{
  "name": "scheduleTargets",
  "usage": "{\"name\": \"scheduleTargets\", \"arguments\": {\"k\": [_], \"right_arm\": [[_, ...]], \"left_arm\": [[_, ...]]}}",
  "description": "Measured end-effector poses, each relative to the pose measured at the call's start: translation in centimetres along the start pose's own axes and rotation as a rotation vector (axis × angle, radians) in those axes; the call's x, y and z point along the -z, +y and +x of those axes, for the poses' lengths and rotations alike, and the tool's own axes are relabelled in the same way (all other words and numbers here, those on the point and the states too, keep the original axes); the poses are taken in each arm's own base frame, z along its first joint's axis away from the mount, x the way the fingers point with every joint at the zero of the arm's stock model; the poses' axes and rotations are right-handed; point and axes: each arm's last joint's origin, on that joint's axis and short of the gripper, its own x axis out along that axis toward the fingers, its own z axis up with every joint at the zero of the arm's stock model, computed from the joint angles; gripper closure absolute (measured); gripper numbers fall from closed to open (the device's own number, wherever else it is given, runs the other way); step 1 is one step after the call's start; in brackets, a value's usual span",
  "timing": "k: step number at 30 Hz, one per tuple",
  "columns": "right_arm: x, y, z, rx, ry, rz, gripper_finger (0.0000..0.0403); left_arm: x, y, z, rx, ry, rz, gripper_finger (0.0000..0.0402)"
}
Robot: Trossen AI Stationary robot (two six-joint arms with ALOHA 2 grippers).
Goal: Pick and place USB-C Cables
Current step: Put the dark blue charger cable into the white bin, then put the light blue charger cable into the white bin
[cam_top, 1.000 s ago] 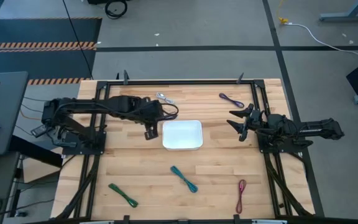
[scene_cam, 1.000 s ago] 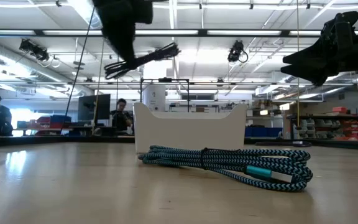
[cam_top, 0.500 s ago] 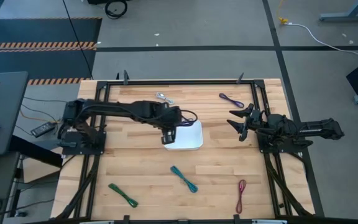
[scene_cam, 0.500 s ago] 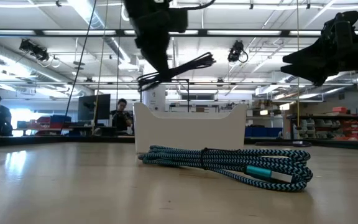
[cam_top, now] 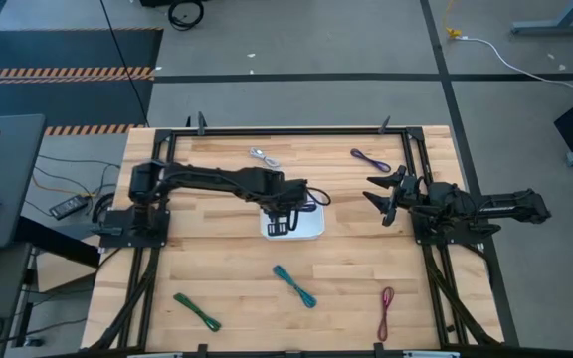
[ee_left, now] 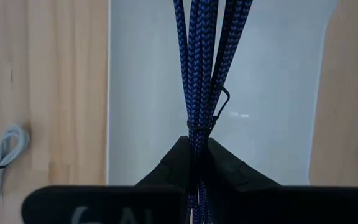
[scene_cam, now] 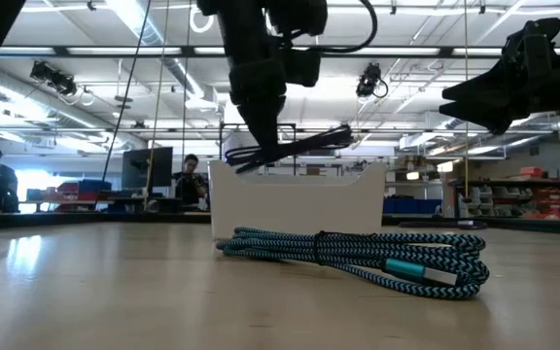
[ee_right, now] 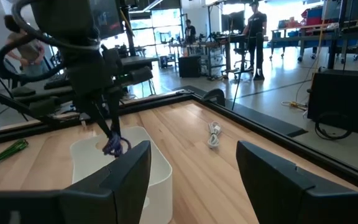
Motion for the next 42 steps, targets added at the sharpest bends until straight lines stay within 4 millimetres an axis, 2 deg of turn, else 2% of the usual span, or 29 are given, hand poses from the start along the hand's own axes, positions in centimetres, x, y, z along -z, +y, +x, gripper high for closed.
{"name": "scheduleTargets", "arguments": {"k": [5,15,21,24,27,30,35,42], "right_arm": [[0.0,0.0,0.0,0.000,0.003,-0.001,0.0159],[0.1,0.0,0.0,-0.001,0.005,-0.002,0.0159],[0.1,0.0,0.0,0.000,0.006,-0.002,0.0159],[0.1,0.0,0.0,0.000,0.008,-0.003,0.0159],[0.1,0.0,0.0,0.000,0.009,-0.004,0.0159],[0.1,0.0,0.0,0.000,0.011,-0.004,0.0159],[0.2,0.0,0.0,0.001,0.018,-0.007,0.0159],[0.2,0.0,0.0,0.001,0.023,-0.006,0.0159]], "left_arm": [[0.0,0.0,0.8,0.000,0.015,0.000,0.0367],[-0.1,0.0,0.9,-0.001,0.016,0.001,0.0299],[-0.1,0.0,0.8,-0.011,0.015,0.002,0.0281],[-0.1,0.0,0.1,-0.014,0.001,0.004,0.0279],[-0.7,-0.4,-1.4,-0.012,-0.036,0.013,0.0279],[-1.4,-1.5,-3.3,-0.001,-0.058,0.075,0.0279],[-2.2,-4.5,-5.9,0.025,-0.128,0.199,0.0279],[-1.5,-9.3,-7.1,0.070,-0.156,0.297,0.0279]]}}
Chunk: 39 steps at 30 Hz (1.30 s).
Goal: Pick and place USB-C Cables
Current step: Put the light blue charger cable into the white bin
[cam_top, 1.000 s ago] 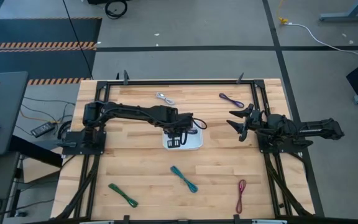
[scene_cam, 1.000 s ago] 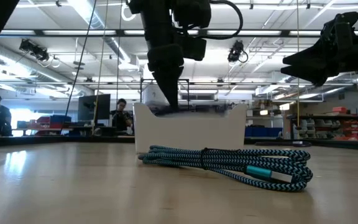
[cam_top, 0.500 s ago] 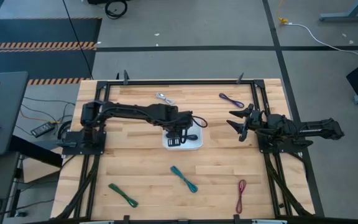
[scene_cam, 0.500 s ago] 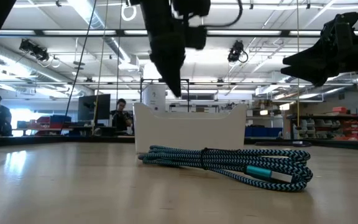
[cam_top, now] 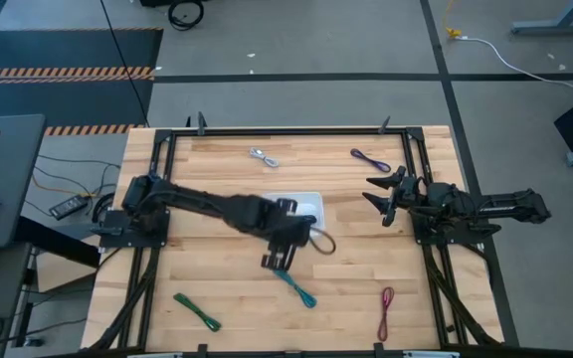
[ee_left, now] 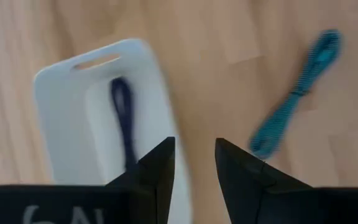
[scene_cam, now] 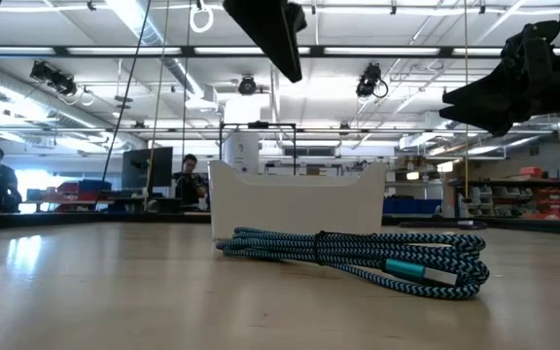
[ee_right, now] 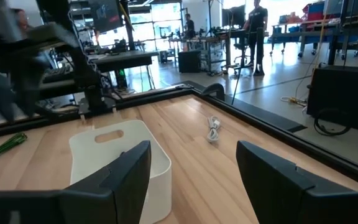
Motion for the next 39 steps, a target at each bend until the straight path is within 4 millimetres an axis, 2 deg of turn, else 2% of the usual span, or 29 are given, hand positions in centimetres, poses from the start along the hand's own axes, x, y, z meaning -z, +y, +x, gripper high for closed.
{"name": "scheduleTargets", "arguments": {"k": [8,16,25,32,39], "right_arm": [[0.1,0.1,0.0,-0.032,0.013,0.057,0.0159],[0.4,0.5,0.0,-0.163,0.063,0.156,0.0159],[0.5,0.6,0.1,-0.171,0.091,0.222,0.0159],[0.6,0.6,0.1,-0.170,0.096,0.220,0.0159],[0.7,0.6,0.1,-0.168,0.103,0.215,0.0159]], "left_arm": [[-0.6,-3.6,0.7,0.030,-0.074,0.062,0.0278],[-0.2,-6.2,4.2,0.097,-0.048,0.104,0.0278],[0.6,-9.0,7.8,0.160,0.048,0.161,0.0278],[0.8,-9.1,9.1,0.160,0.071,0.223,0.0278],[0.9,-7.4,11.0,0.135,0.100,0.206,0.0246]]}}
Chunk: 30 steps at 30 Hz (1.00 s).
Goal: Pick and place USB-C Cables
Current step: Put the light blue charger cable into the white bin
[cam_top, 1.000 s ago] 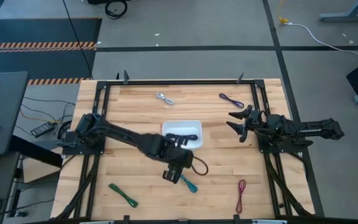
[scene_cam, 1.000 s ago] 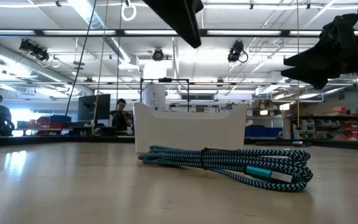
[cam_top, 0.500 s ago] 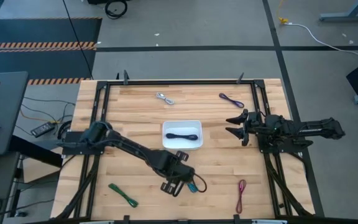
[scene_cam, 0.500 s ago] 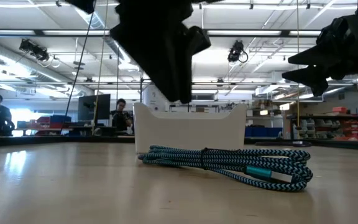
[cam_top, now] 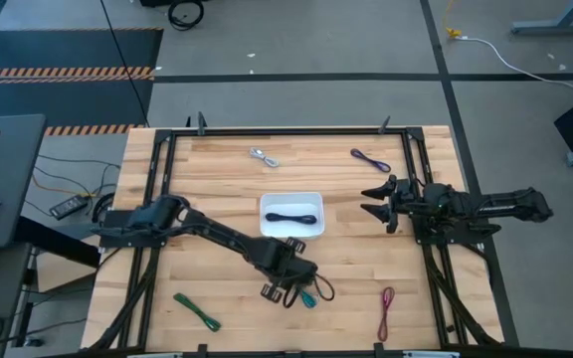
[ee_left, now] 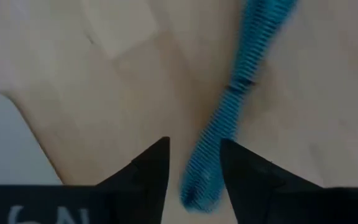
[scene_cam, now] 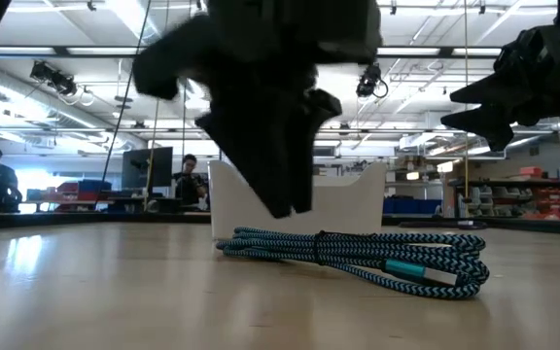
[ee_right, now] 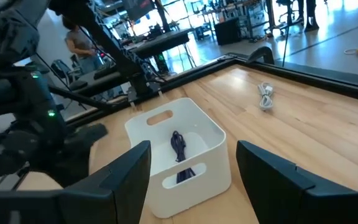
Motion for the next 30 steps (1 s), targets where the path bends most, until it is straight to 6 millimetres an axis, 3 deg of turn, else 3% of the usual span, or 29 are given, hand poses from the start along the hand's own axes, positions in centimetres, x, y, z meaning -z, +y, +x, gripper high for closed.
{"name": "scheduleTargets", "arguments": {"k": [5,15,23,30], "right_arm": [[0.0,0.0,0.1,0.001,0.007,-0.004,0.0159],[0.1,0.0,0.1,0.005,0.016,-0.006,0.0159],[0.1,0.0,0.1,0.004,0.015,-0.005,0.0159],[0.1,0.0,0.1,0.005,0.015,-0.006,0.0159]], "left_arm": [[0.1,0.8,0.4,0.043,-0.012,-0.019,0.0225],[0.0,-0.6,0.4,0.073,-0.001,0.006,0.0223],[0.2,-0.8,2.1,0.080,0.037,0.017,0.0225],[0.5,0.6,2.5,0.067,0.045,-0.014,0.0258]]}}
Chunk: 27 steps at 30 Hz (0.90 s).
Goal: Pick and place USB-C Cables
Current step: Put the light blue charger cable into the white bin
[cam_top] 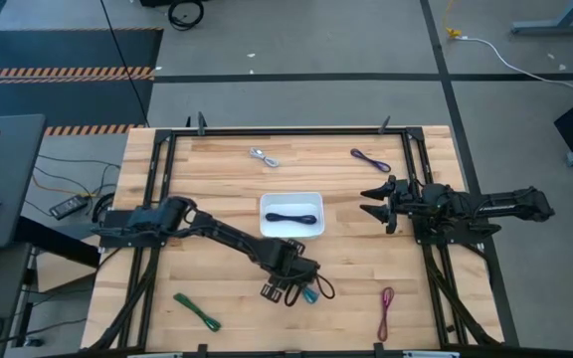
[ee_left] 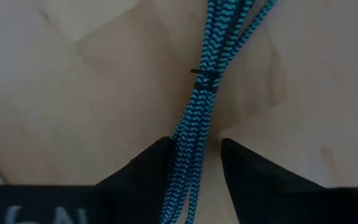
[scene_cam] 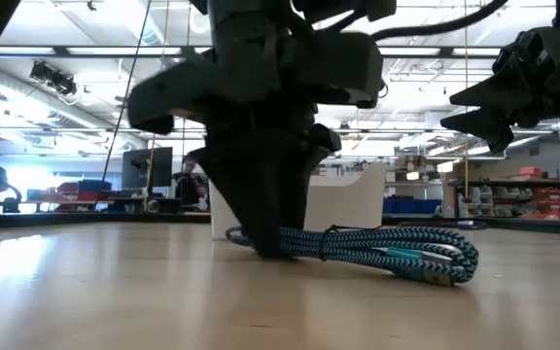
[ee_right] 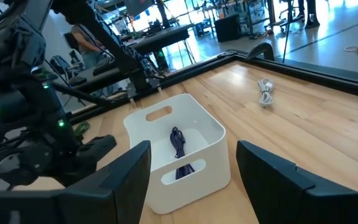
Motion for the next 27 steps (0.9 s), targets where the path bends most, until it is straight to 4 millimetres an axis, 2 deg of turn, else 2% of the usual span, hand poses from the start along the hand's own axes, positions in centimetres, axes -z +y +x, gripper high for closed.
{"name": "scheduleTargets", "arguments": {"k": [7,17,27], "right_arm": [[0.0,0.0,0.0,0.000,0.000,-0.007,0.0159],[0.0,0.0,0.0,0.000,0.000,-0.008,0.0159],[0.0,0.0,0.0,0.000,0.000,-0.008,0.0159]], "left_arm": [[0.1,0.2,-0.1,-0.004,0.004,-0.005,0.0379],[-0.1,0.2,-0.7,0.001,0.024,-0.075,0.0381],[-1.9,1.1,-5.2,-0.120,0.018,-0.117,0.0381]]}}
